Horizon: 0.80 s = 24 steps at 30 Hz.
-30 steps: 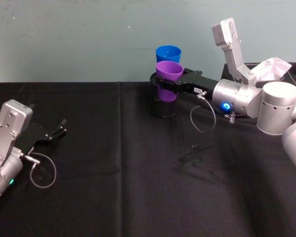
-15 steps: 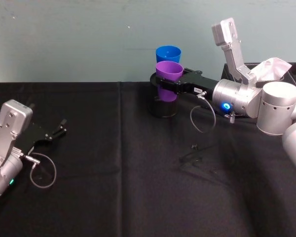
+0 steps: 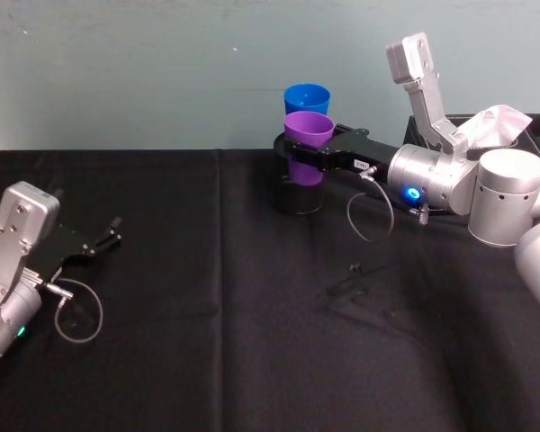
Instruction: Pick up one cup with a gripper and tap it against the other cup.
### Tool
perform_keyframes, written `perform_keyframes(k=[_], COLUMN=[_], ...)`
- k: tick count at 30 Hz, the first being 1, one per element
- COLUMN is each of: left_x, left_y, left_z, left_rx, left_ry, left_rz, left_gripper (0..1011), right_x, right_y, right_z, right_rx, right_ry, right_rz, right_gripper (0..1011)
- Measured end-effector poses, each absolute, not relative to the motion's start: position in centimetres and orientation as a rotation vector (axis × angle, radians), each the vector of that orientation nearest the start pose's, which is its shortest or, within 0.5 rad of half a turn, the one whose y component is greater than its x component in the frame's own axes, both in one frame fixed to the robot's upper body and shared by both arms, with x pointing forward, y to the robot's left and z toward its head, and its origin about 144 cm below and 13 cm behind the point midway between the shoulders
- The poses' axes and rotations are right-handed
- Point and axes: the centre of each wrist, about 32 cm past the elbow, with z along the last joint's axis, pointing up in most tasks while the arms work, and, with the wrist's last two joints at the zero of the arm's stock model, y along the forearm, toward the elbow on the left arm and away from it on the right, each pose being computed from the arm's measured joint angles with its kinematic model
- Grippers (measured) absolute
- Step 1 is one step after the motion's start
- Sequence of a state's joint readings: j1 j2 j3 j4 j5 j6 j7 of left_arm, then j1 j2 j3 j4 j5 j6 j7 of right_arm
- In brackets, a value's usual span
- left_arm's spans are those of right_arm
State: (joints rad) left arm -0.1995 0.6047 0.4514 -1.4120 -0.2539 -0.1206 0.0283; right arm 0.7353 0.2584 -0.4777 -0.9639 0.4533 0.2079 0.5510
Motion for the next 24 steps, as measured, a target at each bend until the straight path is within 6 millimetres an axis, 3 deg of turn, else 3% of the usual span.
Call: perform_keyframes(k=[24], left_x=[48.86], left_y=[30.97], left_z=[113.98], left_rx=[0.304], left_ry=[-0.285], left_rz=[1.248], left_gripper=[1000], right_x=[63.79], right_y=[-23.15], right_z=[123.12], right_rx=[-0.155], right_ry=[0.14], right_rz=[-0.8], right_gripper=[724])
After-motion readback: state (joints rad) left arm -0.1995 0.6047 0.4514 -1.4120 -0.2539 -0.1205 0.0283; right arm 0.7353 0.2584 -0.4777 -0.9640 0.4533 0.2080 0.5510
